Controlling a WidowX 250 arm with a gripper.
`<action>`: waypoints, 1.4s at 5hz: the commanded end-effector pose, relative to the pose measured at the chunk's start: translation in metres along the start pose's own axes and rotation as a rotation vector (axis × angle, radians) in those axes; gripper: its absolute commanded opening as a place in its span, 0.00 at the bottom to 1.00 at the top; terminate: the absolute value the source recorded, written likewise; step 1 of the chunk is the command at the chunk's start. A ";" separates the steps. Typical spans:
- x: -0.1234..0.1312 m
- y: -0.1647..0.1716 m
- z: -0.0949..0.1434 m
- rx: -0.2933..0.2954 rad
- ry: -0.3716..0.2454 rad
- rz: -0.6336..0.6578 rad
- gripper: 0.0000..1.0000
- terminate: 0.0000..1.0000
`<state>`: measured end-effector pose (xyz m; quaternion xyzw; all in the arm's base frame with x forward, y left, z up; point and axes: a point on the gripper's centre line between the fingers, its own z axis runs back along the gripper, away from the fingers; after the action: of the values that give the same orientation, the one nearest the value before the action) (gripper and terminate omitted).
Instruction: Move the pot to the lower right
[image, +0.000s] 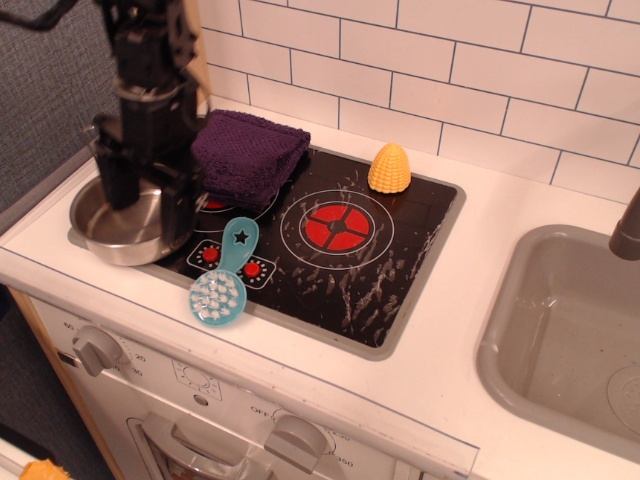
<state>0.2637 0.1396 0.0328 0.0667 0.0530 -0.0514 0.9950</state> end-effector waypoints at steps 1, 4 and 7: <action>-0.004 0.005 0.000 -0.016 -0.030 0.015 0.00 0.00; 0.009 -0.036 0.068 0.018 -0.184 -0.049 0.00 0.00; 0.031 -0.182 0.087 -0.045 -0.199 -0.325 0.00 0.00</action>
<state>0.2820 -0.0598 0.0733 0.0289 -0.0086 -0.2229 0.9744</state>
